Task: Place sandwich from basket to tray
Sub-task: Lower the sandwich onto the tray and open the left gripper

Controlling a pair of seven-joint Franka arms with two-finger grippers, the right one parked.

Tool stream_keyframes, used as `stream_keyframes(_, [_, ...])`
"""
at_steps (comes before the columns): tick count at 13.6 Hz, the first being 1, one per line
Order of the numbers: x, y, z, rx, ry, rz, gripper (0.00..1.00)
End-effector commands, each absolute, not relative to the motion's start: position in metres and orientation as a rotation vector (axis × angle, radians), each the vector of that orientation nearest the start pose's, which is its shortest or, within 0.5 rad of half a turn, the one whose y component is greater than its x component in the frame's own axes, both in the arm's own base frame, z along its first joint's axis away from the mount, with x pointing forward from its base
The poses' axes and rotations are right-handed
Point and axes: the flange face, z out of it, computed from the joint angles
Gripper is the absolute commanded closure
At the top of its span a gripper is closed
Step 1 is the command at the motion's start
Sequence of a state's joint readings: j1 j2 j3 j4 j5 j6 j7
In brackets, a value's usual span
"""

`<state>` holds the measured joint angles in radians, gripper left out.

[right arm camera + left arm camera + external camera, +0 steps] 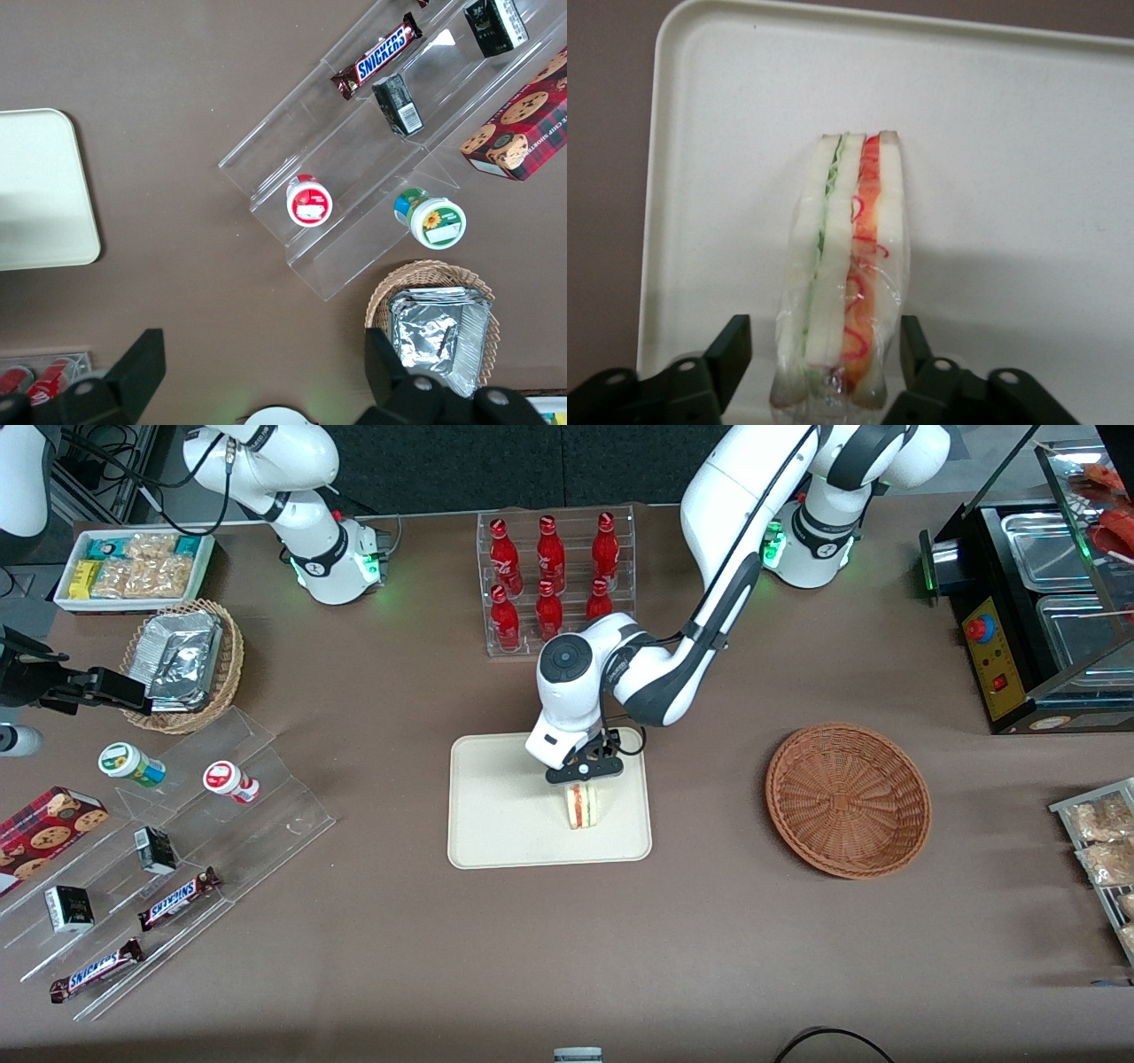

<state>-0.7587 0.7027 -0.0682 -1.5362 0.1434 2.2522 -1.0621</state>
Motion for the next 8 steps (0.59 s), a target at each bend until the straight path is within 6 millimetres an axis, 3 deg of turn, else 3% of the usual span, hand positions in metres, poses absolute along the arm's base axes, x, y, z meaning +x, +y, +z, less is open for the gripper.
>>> stream_keyframes(1, [0.503,-0.502,0.302,-3.085,-0.318,-0.121,0.01])
stream_keyframes(3, [0.523,-0.477,0.351,-3.080,-0.431,-0.078,0.01])
stream_keyframes(6, [0.531,-0.448,0.422,-3.034,-0.498,-0.047,0.01])
stream_keyframes(8, [0.553,-0.401,0.464,-3.006,-0.588,-0.033,0.01])
